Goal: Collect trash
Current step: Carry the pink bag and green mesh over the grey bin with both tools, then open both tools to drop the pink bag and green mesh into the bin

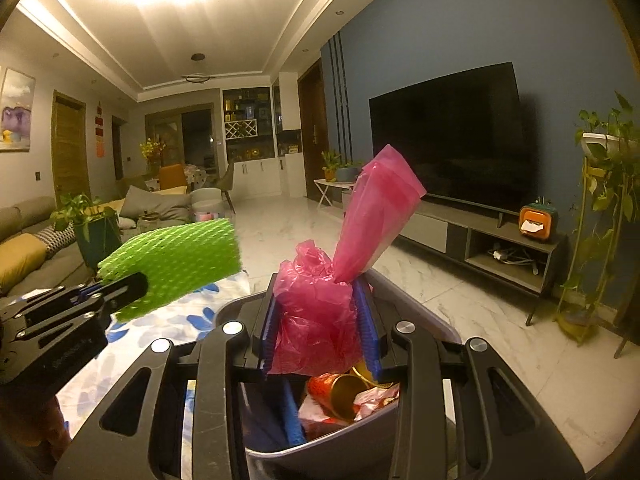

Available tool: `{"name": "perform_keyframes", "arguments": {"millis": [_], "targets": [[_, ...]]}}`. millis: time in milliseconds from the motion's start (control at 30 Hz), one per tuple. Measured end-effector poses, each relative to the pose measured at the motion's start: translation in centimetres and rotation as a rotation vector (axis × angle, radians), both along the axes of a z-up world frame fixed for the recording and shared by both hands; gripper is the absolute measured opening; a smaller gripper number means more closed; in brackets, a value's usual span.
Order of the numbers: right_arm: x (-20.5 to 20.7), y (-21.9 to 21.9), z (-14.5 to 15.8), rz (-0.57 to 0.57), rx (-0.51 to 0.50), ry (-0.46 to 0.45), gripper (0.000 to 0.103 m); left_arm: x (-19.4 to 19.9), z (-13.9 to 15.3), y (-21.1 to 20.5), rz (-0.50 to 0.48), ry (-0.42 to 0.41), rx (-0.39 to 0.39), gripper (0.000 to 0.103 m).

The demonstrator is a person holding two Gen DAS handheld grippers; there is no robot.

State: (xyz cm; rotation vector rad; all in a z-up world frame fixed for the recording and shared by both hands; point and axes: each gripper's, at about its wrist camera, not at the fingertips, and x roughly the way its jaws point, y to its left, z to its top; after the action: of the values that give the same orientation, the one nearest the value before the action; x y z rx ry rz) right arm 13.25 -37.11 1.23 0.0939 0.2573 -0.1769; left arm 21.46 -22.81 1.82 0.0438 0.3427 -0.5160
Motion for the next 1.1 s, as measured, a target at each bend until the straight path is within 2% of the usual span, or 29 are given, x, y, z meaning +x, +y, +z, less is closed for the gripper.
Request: {"name": "perform_keyframes", "arguments": {"millis": [367, 567, 800, 867, 933, 1000, 1033, 1100], "targets": [[1.2, -1.2, -0.9, -0.007, 0.008, 0.008, 0.036, 2.7, -1.6, -2.3, -0.042, 0.032, -0.022, 0.011], [1.9, -1.7, -0.8, -0.009, 0.010, -0.001, 0.049, 3.8, -2.3, -2.6, -0.066, 0.054, -0.039, 0.011], [1.4, -2.5, -1.0, -0.039, 0.038, -0.009, 0.056, 4.5, -2.9, -2.4, -0.112, 0.083, -0.050, 0.014], [1.1, -2.7, -1.0, -0.049, 0.042, -0.010, 0.058, 4.4, -3.2, -2.3, -0.118, 0.088, -0.043, 0.019], [0.6, -2.5, -1.0, -0.058, 0.037, -0.008, 0.058, 4.5, -3.4, -1.9, -0.109, 0.088, -0.039, 0.030], [0.2, -2.4, -0.9, -0.069, 0.036, -0.010, 0.068, 4.4, -3.5, -1.5, -0.100, 0.092, -0.048, 0.040], [0.0, -2.2, -0.8, -0.076, 0.037, -0.011, 0.069, 4.3, -3.5, -1.4, -0.096, 0.094, -0.052, 0.047], [-0.6, -2.0, -0.7, -0.083, 0.038, -0.010, 0.069, 4.0, -3.5, -0.7, -0.078, 0.093, -0.058, 0.055]]}}
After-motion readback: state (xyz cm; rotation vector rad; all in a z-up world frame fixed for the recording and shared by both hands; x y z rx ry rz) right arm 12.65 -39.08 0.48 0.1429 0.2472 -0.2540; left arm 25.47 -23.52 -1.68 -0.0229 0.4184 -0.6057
